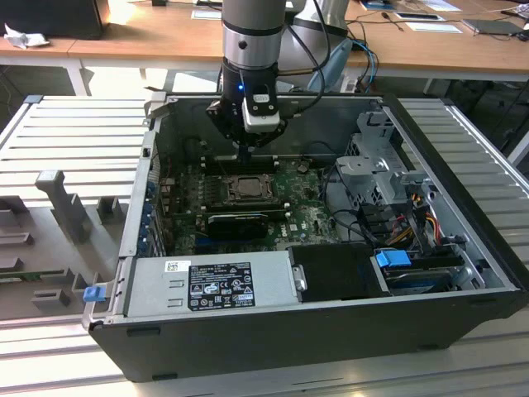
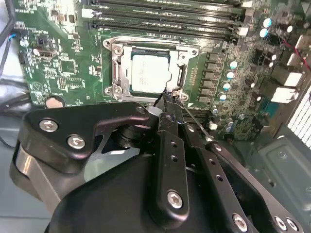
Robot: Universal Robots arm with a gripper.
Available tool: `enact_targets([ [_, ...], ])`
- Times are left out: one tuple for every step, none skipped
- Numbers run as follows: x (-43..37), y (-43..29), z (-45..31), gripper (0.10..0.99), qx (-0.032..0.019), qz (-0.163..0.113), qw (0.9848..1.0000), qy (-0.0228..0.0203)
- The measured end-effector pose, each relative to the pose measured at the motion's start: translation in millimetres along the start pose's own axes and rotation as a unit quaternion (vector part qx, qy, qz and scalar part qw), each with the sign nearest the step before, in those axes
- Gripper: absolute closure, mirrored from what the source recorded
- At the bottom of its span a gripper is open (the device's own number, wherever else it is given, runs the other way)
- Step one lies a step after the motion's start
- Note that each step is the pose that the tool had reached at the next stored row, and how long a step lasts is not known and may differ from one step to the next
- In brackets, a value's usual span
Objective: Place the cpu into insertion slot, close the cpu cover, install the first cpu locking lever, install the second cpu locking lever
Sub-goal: 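Install the first cpu locking lever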
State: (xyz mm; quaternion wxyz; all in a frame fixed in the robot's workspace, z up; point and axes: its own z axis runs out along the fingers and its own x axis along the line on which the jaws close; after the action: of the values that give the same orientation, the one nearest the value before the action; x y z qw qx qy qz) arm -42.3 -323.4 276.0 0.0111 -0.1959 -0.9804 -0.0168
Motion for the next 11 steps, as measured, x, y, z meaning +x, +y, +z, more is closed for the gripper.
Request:
enact_targets([
  [0.0, 0.0, 0.0, 0.98, 0.0003, -0.009, 1.0, 0.0003],
  [0.0, 0.0, 0.0, 0.98, 0.0006, -0.021, 0.9998, 0.0006],
  [0.0, 0.0, 0.0, 0.98, 0.0007, -0.027, 0.9996, 0.0008],
  [0.0, 0.0, 0.0, 0.98, 0.0009, -0.034, 0.9994, 0.001],
  [0.0, 0.0, 0.1, 0.98, 0.0011, -0.044, 0.999, 0.0011],
  [0.0, 0.0, 0.0, 0.98, 0.001, -0.054, 0.9985, 0.0002],
  [0.0, 0.0, 0.1, 0.98, -0.0002, -0.063, 0.998, -0.0038],
  [0.0, -0.1, 0.0, 0.98, -0.0019, -0.069, 0.9975, -0.0089],
  [-0.1, 0.0, 0.1, 0.98, -0.0022, -0.076, 0.997, -0.0095],
  [0.0, 0.0, 0.2, 0.98, -0.002, -0.083, 0.9965, -0.0093],
  [0.0, 0.0, 0.3, 0.98, -0.0017, -0.093, 0.9957, -0.009],
])
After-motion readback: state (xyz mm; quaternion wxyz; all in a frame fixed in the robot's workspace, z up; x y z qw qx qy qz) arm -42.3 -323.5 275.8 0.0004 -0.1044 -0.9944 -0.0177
